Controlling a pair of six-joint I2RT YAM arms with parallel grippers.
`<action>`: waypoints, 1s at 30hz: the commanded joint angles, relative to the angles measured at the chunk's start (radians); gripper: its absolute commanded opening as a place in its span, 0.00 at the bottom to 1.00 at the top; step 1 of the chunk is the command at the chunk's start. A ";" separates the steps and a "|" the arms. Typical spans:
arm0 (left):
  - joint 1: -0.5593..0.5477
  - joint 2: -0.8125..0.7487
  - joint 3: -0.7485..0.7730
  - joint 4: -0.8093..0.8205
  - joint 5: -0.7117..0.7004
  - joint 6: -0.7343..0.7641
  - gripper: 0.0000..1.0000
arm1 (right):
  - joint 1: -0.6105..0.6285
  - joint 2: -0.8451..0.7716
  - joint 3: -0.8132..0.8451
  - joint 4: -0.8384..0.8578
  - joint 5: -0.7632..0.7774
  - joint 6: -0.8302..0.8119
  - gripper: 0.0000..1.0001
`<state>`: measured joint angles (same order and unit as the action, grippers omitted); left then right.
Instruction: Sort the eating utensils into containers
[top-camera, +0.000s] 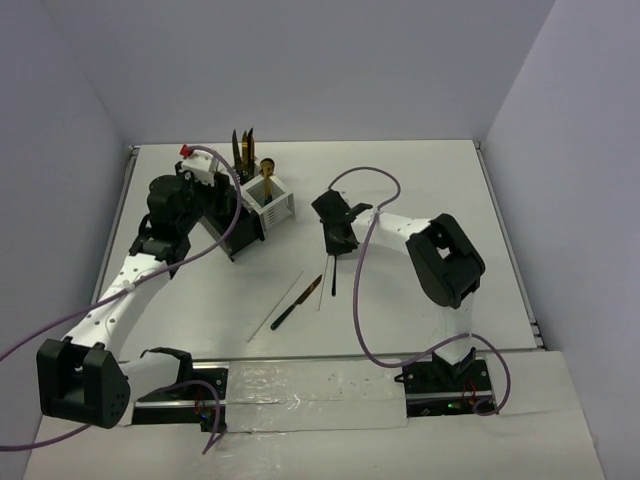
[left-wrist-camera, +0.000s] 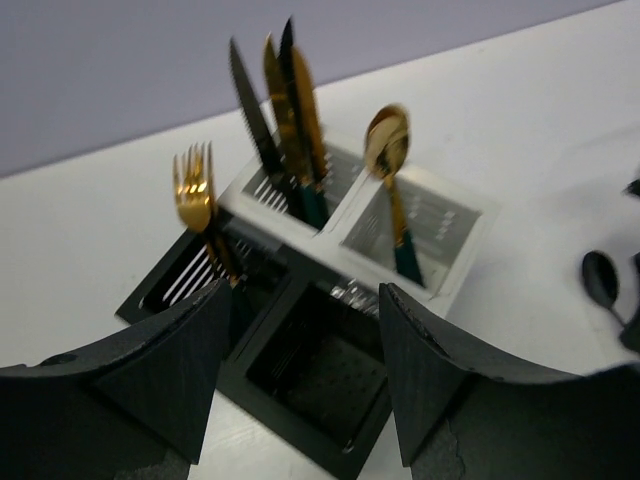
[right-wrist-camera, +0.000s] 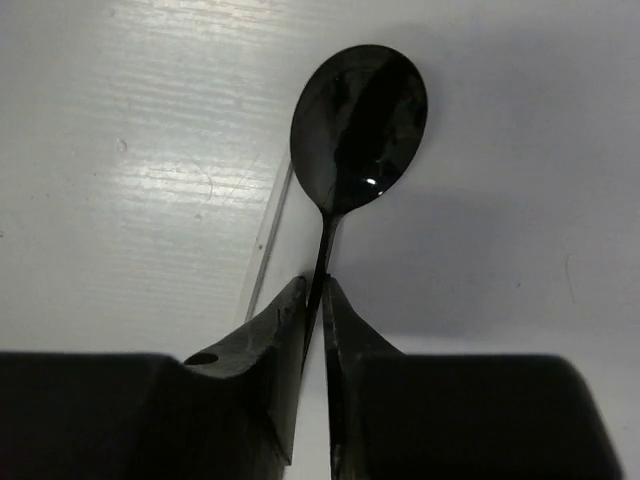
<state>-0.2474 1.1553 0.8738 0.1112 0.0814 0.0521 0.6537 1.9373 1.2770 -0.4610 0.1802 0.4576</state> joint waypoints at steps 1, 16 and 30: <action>0.048 -0.026 -0.029 -0.079 -0.055 0.046 0.70 | -0.019 0.032 0.018 -0.051 0.028 0.004 0.16; 0.246 -0.080 -0.070 -0.330 -0.074 0.129 0.71 | 0.038 -0.400 -0.102 0.239 0.347 -0.104 0.00; 0.329 -0.104 -0.206 -0.283 -0.144 0.152 0.72 | 0.153 -0.105 0.123 1.338 0.375 -0.381 0.00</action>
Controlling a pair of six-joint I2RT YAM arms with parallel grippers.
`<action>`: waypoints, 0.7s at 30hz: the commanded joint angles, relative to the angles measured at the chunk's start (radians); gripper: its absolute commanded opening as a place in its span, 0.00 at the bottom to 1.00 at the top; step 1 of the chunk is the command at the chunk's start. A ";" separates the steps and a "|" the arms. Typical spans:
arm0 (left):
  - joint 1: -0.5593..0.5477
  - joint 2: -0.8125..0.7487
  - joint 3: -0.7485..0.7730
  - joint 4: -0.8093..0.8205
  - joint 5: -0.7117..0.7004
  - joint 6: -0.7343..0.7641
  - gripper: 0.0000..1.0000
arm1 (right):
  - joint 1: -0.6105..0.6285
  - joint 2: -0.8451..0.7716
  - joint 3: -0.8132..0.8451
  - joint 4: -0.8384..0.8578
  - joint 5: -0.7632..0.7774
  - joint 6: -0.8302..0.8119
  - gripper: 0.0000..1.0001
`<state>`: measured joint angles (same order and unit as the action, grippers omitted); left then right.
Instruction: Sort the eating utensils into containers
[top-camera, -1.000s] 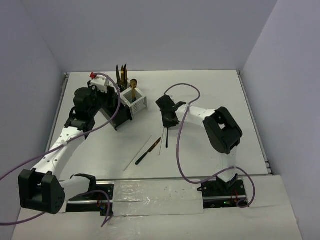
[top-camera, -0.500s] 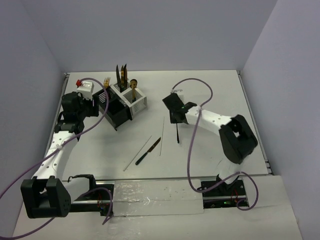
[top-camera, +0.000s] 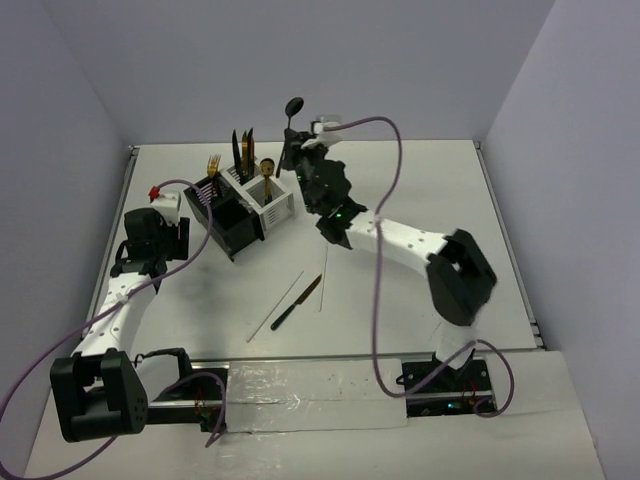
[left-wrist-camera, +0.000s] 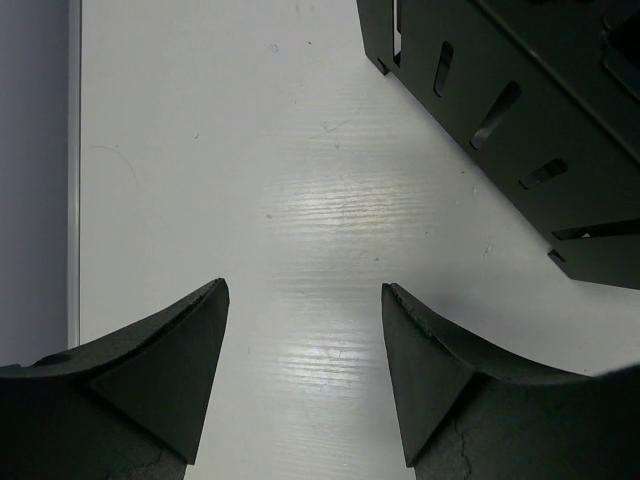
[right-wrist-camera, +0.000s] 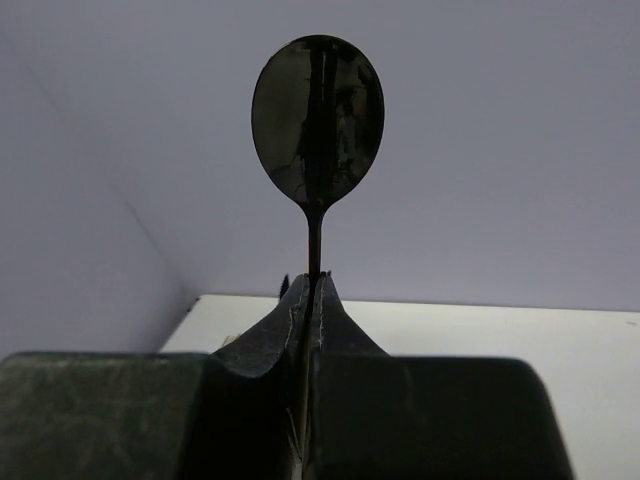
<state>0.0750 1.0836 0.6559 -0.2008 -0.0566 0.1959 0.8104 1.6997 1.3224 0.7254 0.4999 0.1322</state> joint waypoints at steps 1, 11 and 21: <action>0.006 -0.033 0.010 0.031 -0.006 0.008 0.72 | -0.004 0.208 0.107 0.151 0.066 -0.055 0.00; 0.012 -0.014 -0.009 0.051 0.012 0.011 0.72 | 0.015 0.423 0.250 -0.021 0.169 0.144 0.00; 0.014 -0.036 -0.001 0.035 0.009 0.010 0.72 | 0.019 0.384 0.233 -0.159 0.043 0.259 0.37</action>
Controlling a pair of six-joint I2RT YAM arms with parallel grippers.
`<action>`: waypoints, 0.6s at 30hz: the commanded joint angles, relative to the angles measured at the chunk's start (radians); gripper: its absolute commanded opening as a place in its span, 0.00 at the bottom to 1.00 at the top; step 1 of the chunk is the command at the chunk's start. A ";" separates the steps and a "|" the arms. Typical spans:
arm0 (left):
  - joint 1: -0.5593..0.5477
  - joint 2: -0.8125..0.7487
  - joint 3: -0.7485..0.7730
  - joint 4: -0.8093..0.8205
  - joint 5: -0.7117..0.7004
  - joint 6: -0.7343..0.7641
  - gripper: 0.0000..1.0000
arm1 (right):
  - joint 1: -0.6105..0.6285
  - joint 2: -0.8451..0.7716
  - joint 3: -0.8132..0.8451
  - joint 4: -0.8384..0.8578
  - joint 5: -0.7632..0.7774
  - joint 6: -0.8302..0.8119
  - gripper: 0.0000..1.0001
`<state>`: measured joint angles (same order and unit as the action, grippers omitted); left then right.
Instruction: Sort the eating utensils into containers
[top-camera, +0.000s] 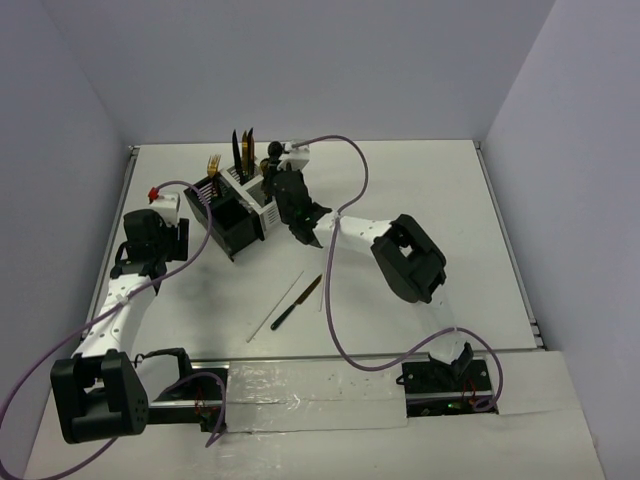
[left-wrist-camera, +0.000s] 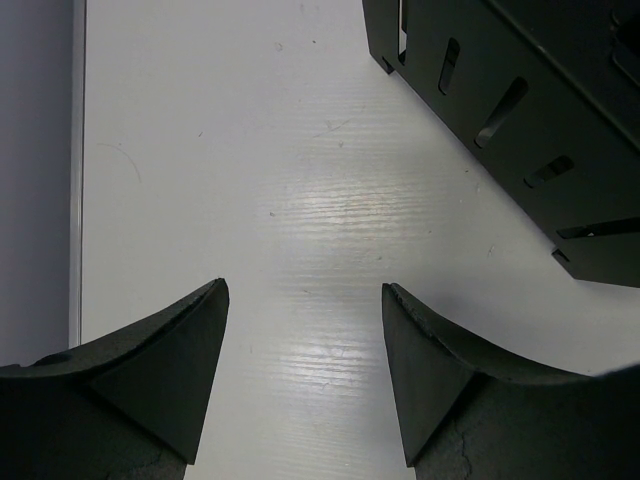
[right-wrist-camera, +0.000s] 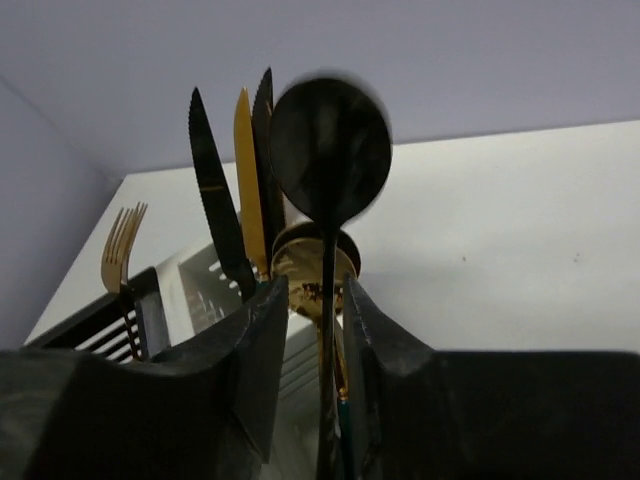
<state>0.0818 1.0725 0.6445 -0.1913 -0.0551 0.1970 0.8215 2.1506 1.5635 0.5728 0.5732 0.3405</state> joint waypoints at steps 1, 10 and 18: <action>0.007 -0.029 0.011 0.023 0.009 0.009 0.72 | 0.010 -0.084 -0.031 -0.014 -0.044 0.049 0.45; 0.010 -0.054 0.093 -0.124 0.130 0.054 0.70 | 0.013 -0.446 -0.262 -0.240 -0.148 0.043 0.54; -0.199 -0.033 0.356 -0.531 0.638 0.202 0.66 | -0.077 -0.836 -0.569 -0.525 -0.153 0.073 0.56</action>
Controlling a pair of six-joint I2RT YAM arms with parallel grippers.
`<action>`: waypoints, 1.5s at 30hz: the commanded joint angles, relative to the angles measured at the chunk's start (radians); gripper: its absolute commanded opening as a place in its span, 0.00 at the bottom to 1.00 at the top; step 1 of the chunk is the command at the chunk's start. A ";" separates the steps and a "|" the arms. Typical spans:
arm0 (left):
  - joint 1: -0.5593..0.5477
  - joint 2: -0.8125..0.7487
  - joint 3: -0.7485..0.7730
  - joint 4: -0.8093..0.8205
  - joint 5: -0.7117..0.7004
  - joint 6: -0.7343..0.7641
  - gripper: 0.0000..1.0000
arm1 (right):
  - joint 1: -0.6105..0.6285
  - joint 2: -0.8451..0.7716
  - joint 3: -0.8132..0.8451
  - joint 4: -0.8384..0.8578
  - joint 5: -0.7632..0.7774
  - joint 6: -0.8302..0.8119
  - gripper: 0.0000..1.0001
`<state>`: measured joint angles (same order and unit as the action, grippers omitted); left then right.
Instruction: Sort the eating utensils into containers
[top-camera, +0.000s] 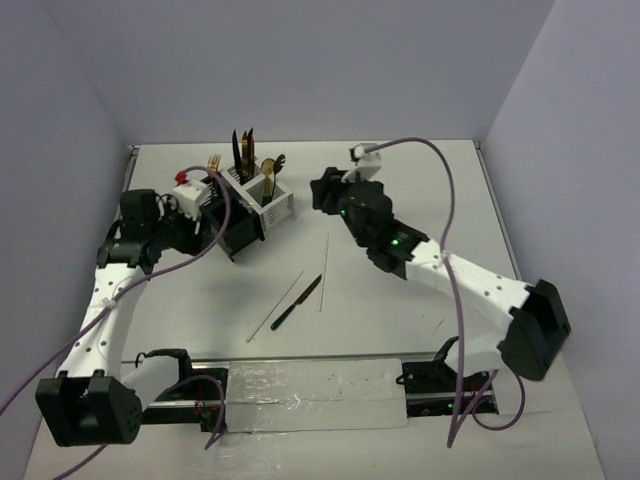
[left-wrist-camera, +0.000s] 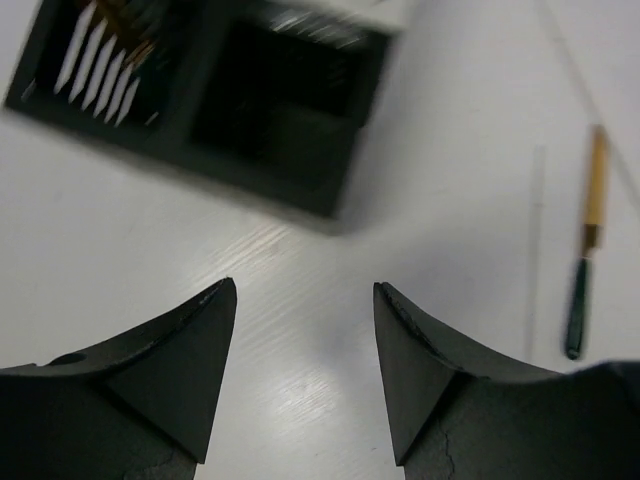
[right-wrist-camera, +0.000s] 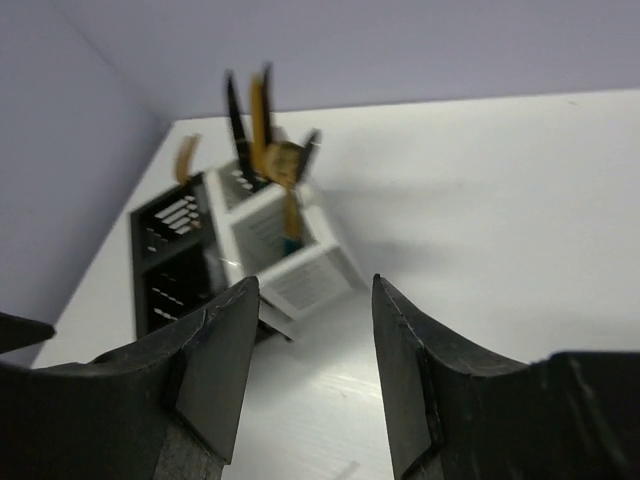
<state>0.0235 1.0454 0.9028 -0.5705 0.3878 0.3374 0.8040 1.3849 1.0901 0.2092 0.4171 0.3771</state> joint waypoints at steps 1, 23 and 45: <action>-0.211 0.005 0.107 -0.161 0.147 0.048 0.66 | -0.083 -0.139 -0.126 -0.177 -0.001 0.052 0.56; -1.033 0.588 0.087 0.032 -0.326 -0.130 0.65 | -0.198 -0.489 -0.447 -0.272 0.101 0.059 0.56; -1.033 0.677 0.062 0.050 -0.397 -0.140 0.30 | -0.204 -0.512 -0.457 -0.271 0.129 0.037 0.56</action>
<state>-1.0084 1.6890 0.9768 -0.5282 0.0154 0.1928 0.6060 0.8913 0.6281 -0.0765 0.5156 0.4244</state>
